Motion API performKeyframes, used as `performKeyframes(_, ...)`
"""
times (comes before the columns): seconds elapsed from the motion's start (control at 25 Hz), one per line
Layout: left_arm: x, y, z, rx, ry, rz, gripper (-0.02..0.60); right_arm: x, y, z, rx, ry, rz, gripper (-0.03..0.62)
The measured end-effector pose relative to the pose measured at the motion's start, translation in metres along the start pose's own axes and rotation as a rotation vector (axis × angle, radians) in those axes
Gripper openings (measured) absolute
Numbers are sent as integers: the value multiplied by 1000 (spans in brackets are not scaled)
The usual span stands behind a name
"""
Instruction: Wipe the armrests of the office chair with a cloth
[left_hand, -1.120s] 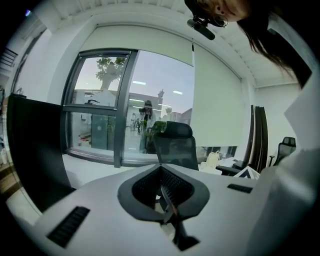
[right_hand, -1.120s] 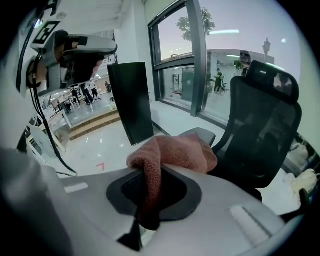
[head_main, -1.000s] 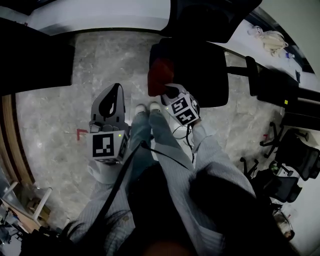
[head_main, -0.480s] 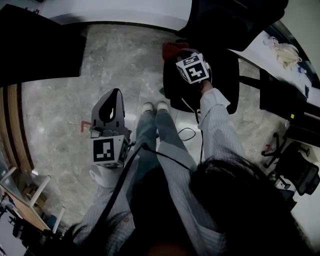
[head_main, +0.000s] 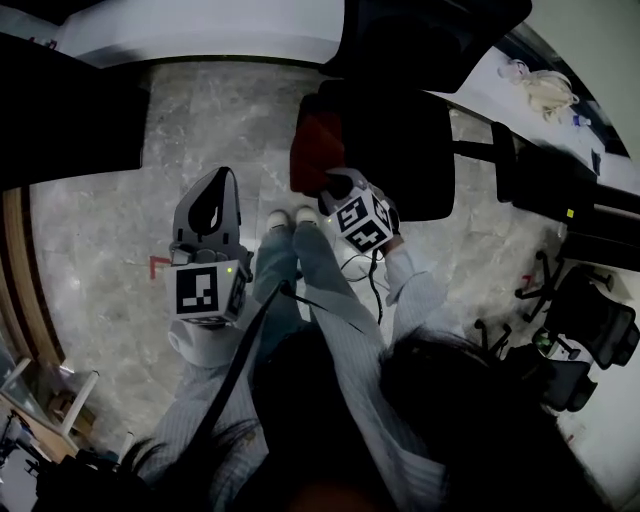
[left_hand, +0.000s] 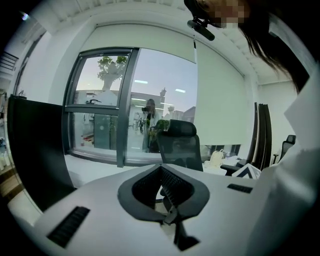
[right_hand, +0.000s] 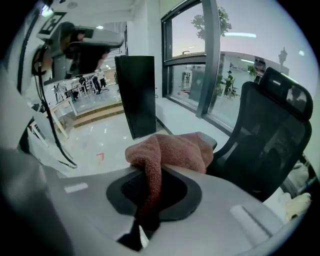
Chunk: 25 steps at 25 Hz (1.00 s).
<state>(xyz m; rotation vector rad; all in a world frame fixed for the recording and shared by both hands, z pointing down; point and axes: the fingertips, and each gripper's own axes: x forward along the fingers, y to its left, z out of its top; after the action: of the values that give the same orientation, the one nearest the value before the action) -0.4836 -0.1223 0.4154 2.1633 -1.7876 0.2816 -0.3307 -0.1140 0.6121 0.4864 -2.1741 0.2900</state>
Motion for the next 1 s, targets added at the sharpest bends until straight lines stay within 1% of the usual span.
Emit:
performKeyframes(0.12, 2, -14, 1, 19, -11, -41, 3, -19, 25, -15, -3, -8, 25, 28)
performKeyframes(0.2, 1, -20, -3, 18, -16, -46, 3, -23, 29, -22, 6, -14, 38, 28)
performKeyframes(0.28, -1, -28, -5, 14, -1, -42, 3, -24, 25, -24, 21, -21, 49, 28)
performKeyframes(0.4, -5, -42, -7, 25, 36, -61, 3, -19, 1, -19, 3, -7, 24, 28)
performKeyframes(0.48, -10, -41, -11, 33, 40, -67, 3, -5, -24, -8, 3, -4, -7, 28)
performKeyframes(0.64, -21, -20, -21, 25, 39, -26, 3, 33, -76, 24, 36, -1, -80, 28)
performKeyframes(0.8, -28, -5, -29, 51, 54, -2, 3, 57, -120, 42, 102, 22, -152, 28)
performKeyframes(0.88, -30, -1, -27, 56, 48, 10, 3, 60, -124, 45, 135, 28, -160, 28)
performKeyframes(1.0, -32, -2, -19, 44, 42, 9, 3, 51, -105, 41, 131, 22, -149, 28)
